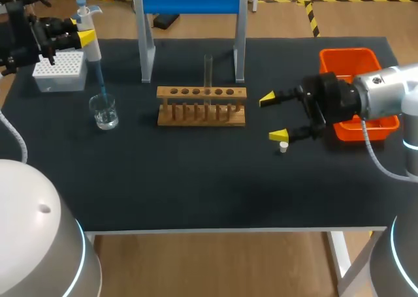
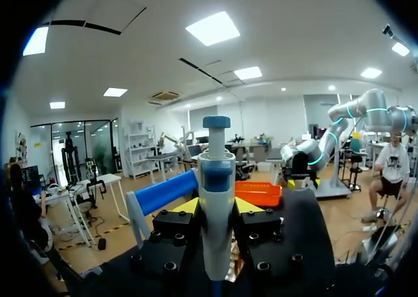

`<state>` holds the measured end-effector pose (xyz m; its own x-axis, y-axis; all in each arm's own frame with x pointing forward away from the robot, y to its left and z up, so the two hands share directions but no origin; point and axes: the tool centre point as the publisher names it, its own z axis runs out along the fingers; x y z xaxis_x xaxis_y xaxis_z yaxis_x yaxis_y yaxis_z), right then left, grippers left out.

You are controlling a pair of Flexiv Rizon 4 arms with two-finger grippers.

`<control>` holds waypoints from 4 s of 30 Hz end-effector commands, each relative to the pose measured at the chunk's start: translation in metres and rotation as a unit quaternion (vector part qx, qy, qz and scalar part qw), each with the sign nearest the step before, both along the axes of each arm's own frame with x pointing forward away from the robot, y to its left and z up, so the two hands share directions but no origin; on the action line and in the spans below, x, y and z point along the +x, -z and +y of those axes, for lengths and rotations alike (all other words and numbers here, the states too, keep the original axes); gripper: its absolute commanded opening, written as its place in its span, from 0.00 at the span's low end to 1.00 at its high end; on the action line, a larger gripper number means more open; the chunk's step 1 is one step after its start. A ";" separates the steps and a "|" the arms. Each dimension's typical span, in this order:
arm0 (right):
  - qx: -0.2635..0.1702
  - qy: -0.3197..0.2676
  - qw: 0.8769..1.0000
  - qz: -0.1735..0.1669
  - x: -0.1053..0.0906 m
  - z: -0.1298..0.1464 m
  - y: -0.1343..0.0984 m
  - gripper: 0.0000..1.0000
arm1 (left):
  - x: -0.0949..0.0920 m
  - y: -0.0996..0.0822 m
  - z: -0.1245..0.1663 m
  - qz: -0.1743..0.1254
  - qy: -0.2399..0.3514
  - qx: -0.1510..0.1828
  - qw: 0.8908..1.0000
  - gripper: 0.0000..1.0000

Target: Invert the test tube, pick up the pipette, mount the tip to pipette, aspirate from beaker and dispense into the tube, eject the tip, return the pipette, and cap with the stopper.

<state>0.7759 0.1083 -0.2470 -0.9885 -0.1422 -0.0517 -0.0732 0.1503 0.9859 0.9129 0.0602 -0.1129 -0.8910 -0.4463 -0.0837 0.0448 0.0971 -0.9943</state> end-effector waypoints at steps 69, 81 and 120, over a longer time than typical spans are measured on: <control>-0.167 0.232 0.958 0.015 0.048 0.234 0.096 1.00 | 0.000 0.000 -0.001 -0.001 -0.001 0.000 1.000 0.00; -0.168 0.232 0.958 0.012 0.047 0.234 0.095 1.00 | 0.000 0.000 -0.001 -0.001 -0.001 0.000 1.000 0.00; -0.168 0.232 0.958 0.012 0.047 0.234 0.095 1.00 | 0.012 0.017 0.006 -0.003 -0.007 -0.003 1.000 0.00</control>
